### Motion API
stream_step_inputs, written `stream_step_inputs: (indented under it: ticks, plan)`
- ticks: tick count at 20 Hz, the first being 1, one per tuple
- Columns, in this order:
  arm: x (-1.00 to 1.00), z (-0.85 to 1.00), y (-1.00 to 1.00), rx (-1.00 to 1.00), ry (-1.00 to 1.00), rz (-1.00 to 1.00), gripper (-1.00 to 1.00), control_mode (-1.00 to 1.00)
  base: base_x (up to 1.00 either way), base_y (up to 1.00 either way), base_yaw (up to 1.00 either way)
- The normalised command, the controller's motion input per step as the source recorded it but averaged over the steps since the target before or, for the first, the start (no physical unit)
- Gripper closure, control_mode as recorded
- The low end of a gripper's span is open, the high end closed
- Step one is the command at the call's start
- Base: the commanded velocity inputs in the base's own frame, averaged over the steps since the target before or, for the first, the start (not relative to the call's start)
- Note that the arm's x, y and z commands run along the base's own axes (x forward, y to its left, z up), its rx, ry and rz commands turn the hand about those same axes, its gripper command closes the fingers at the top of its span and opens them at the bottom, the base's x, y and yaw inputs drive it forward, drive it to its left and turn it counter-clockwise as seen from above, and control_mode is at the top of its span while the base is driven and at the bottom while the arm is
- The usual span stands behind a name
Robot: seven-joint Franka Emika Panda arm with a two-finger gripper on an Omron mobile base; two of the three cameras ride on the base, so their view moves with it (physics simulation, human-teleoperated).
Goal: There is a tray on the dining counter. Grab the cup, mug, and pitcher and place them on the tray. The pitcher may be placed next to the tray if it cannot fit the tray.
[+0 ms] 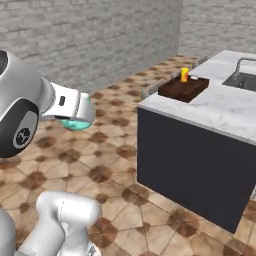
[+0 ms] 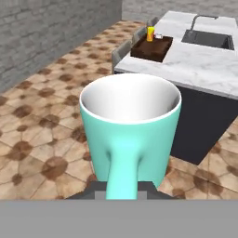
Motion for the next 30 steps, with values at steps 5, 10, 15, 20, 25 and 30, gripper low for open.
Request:
stream_step_inputs:
  ticks: [5, 10, 15, 20, 25, 30]
  plan:
    - [0.00, 0.00, 0.00, 0.00, 0.00, 0.00, 1.00, 1.00, 0.48, 1.00, -0.50]
    - [0.00, 0.00, 0.00, 0.00, 0.00, 0.00, 1.00, 1.00, 0.38, 1.00, -0.51]
    - [0.00, 0.00, 0.00, 0.00, 0.00, 0.00, 1.00, 1.00, 0.28, 1.00, -0.52]
    - [0.00, 0.00, 0.00, 0.00, 0.00, 0.00, 1.00, 1.00, 0.21, 1.00, -0.51]
    - [0.00, 0.00, 0.00, 0.00, 0.00, 0.00, 1.00, 1.00, 0.18, 1.00, -0.51]
    - [0.00, 0.00, 0.00, 0.00, 0.00, 0.00, 1.00, 1.00, 0.17, 1.00, -0.50]
